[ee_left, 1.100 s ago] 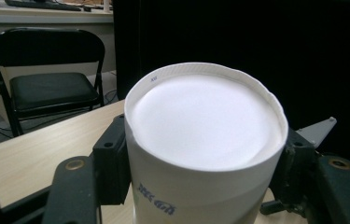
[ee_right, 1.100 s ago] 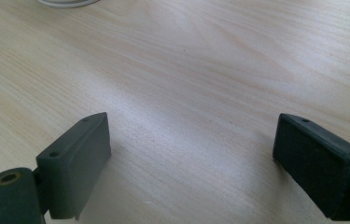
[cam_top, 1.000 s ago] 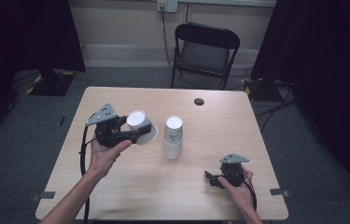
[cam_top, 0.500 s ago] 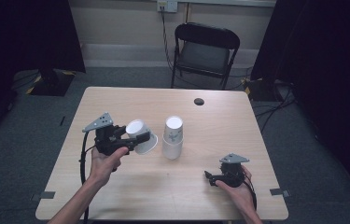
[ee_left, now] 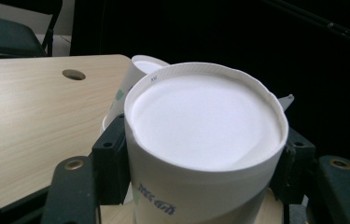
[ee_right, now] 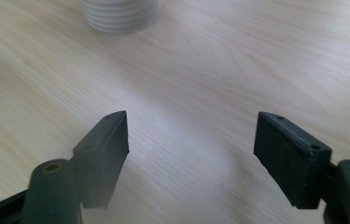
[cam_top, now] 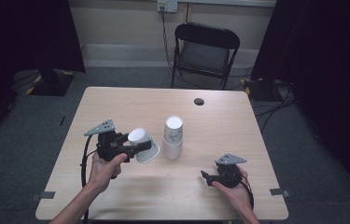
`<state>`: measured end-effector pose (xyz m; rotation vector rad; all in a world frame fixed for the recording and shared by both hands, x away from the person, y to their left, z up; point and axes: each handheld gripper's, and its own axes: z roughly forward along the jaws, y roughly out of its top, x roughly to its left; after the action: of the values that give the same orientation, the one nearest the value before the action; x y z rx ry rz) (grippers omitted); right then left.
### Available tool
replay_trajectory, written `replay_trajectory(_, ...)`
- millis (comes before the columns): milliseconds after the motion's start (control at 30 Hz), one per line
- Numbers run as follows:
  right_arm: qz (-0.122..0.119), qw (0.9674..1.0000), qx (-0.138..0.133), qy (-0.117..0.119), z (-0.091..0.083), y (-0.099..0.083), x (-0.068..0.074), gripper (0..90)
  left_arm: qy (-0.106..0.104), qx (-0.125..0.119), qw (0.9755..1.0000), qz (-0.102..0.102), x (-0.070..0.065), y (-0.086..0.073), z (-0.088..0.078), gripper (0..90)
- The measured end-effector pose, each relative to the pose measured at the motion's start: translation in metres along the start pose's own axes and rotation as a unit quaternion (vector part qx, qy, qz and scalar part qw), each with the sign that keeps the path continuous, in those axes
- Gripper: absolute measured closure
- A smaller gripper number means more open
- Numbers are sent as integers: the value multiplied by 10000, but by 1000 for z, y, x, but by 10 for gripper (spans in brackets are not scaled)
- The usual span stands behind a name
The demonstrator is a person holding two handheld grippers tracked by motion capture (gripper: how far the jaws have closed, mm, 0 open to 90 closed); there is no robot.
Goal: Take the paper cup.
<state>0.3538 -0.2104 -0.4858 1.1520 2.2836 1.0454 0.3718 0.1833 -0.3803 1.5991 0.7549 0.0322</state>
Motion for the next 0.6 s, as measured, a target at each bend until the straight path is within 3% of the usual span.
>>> replay_trajectory(133, -109, 9989, -278, 370, -9, 12, 13, 317, 35, -48, 9997, -248, 7, -5, -5, 359)
replay_trajectory(233, -170, 9980, -379, 486, -12, 17, 19, 370, 63, -82, 9993, -360, 11, -7, -9, 359)
replay_trajectory(433, -421, 9926, -650, 936, -15, 39, 43, 472, 91, -52, 9983, -575, 15, -13, -11, 363)
replay_trajectory(600, -671, 9869, -766, 1247, -13, 56, 70, 541, 28, -58, 9982, -595, 12, -12, -8, 364)
